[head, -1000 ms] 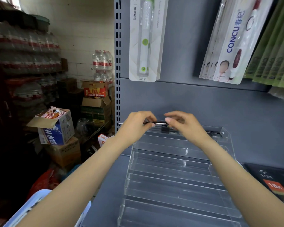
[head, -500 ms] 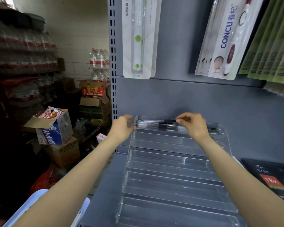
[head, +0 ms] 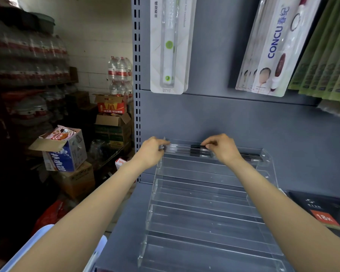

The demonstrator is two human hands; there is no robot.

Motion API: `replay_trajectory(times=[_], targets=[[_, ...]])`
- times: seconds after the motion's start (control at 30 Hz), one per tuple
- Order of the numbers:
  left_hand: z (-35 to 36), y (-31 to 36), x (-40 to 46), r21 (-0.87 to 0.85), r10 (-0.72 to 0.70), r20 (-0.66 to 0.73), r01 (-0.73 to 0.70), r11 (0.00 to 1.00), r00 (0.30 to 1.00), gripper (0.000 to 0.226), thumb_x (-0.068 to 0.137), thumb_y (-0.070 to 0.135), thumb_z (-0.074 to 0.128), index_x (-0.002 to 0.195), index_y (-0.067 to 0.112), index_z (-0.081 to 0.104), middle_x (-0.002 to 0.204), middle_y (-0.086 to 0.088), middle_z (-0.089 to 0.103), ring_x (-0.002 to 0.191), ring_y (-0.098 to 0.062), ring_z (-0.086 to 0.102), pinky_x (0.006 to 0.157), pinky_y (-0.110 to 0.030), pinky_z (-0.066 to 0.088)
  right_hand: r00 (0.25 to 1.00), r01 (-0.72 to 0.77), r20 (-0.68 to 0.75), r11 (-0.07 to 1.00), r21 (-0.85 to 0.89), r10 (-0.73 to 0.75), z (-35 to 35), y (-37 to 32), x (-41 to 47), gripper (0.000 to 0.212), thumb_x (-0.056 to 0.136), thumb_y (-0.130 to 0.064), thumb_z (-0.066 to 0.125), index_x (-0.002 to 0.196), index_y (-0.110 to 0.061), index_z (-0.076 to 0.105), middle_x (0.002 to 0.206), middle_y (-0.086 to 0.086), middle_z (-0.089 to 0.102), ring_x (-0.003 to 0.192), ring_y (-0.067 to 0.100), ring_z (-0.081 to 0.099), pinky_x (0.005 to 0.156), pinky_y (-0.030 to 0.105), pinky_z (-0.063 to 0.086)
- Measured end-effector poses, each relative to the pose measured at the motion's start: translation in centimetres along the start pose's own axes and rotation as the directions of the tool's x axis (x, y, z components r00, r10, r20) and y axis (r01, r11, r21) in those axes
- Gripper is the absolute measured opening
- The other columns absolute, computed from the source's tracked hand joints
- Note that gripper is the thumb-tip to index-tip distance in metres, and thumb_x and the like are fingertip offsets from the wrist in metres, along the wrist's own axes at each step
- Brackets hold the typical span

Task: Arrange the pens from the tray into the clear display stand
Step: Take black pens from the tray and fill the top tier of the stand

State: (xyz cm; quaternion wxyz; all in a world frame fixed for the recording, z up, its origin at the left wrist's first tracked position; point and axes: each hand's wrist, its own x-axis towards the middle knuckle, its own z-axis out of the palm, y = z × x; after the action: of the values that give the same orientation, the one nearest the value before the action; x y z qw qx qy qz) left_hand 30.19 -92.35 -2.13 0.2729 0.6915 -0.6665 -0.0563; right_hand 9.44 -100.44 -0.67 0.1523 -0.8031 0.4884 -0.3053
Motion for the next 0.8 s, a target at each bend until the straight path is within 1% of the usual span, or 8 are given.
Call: replay_trajectory(times=[0.17,0.27,0.4,0.47,0.5,0.63,0.73,0.8], targets=[[-0.4,-0.2,-0.6,-0.089,0.008,-0.033,-0.011,0.996,0.999,0.039,0.093,0.005,0.048,0.131,0.014,0.054,0.136,-0.010,0.052,0.119,-0.026,0.054,0.101,-0.030,0.041,0.999,0.008,-0.043,1.000,-0.010,-0.009,0.1,-1.1,-1.3,0.018,0.089,-0.008,0.058,0.101,-0.009,0.071,0.104,0.008,0.070,0.102,0.023,0.063,0.088,0.020,0.041],[-1.1,-0.2,-1.8,-0.180,-0.004,-0.141,-0.022,0.983,0.990,0.032,0.093,0.008,0.051,0.124,0.014,0.057,0.124,-0.005,0.059,0.106,-0.016,0.058,0.088,-0.019,0.041,0.989,0.091,-0.115,0.995,0.031,-0.087,0.7,-3.0,-2.8,0.016,0.087,-0.008,0.062,0.100,-0.009,0.070,0.104,0.008,0.069,0.095,0.020,0.064,0.082,0.016,0.041],[-2.1,-1.0,-4.2,-0.187,-0.004,-0.265,-0.047,0.981,0.964,0.020,0.092,0.017,0.055,0.111,0.016,0.063,0.105,0.004,0.062,0.082,-0.002,0.055,0.074,-0.010,0.038,0.983,0.176,-0.069,0.975,0.134,-0.168,3.2,-6.8,-4.8,0.015,0.086,-0.011,0.064,0.099,-0.013,0.071,0.096,0.002,0.067,0.084,0.013,0.061,0.081,0.019,0.045],[-2.7,-2.1,-5.8,-0.172,-0.010,-0.287,-0.041,0.984,0.958,0.017,0.092,0.020,0.056,0.107,0.019,0.064,0.094,0.011,0.061,0.074,0.003,0.053,0.066,-0.007,0.039,0.981,0.196,-0.026,0.966,0.170,-0.194,4.6,-8.8,-5.9,0.016,0.086,-0.012,0.063,0.100,-0.014,0.070,0.097,-0.001,0.066,0.084,0.010,0.059,0.079,0.014,0.042],[-3.0,-2.8,-6.7,-0.167,-0.014,-0.297,-0.038,0.985,0.955,0.016,0.091,0.020,0.056,0.106,0.020,0.064,0.090,0.013,0.060,0.073,0.003,0.054,0.067,-0.008,0.042,0.980,0.199,-0.005,0.963,0.184,-0.201,5.5,-9.8,-6.4,0.016,0.086,-0.013,0.063,0.101,-0.015,0.070,0.098,-0.001,0.067,0.084,0.010,0.059,0.079,0.014,0.042],[-4.1,-7.3,-11.6,-0.100,-0.046,-0.308,0.016,0.995,0.950,0.014,0.089,0.019,0.058,0.102,0.021,0.065,0.086,0.008,0.064,0.077,-0.007,0.059,0.070,-0.030,0.052,0.978,0.174,0.073,0.960,0.217,-0.194,9.8,-13.9,-9.7,0.017,0.089,-0.014,0.060,0.102,-0.018,0.069,0.098,-0.001,0.066,0.084,0.008,0.058,0.072,0.005,0.038],[-4.6,-12.2,-16.1,-0.066,-0.096,-0.261,0.082,0.994,0.961,0.014,0.089,0.018,0.059,0.101,0.017,0.066,0.087,0.002,0.065,0.072,-0.012,0.056,0.068,-0.031,0.050,0.971,0.155,0.143,0.956,0.249,-0.194,14.2,-17.3,-13.1,0.018,0.090,-0.016,0.059,0.105,-0.017,0.068,0.101,-0.002,0.065,0.085,0.007,0.056,0.070,0.001,0.037],[-4.8,-16.0,-18.9,-0.030,-0.127,-0.194,0.124,0.992,0.973,0.015,0.089,0.021,0.060,0.103,0.016,0.065,0.089,0.000,0.065,0.074,-0.015,0.057,0.068,-0.034,0.050,0.964,0.125,0.197,0.958,0.259,-0.179,17.6,-19.6,-15.3,0.019,0.091,-0.015,0.057,0.108,-0.014,0.067,0.103,0.001,0.064,0.087,0.010,0.057,0.073,0.006,0.041]])
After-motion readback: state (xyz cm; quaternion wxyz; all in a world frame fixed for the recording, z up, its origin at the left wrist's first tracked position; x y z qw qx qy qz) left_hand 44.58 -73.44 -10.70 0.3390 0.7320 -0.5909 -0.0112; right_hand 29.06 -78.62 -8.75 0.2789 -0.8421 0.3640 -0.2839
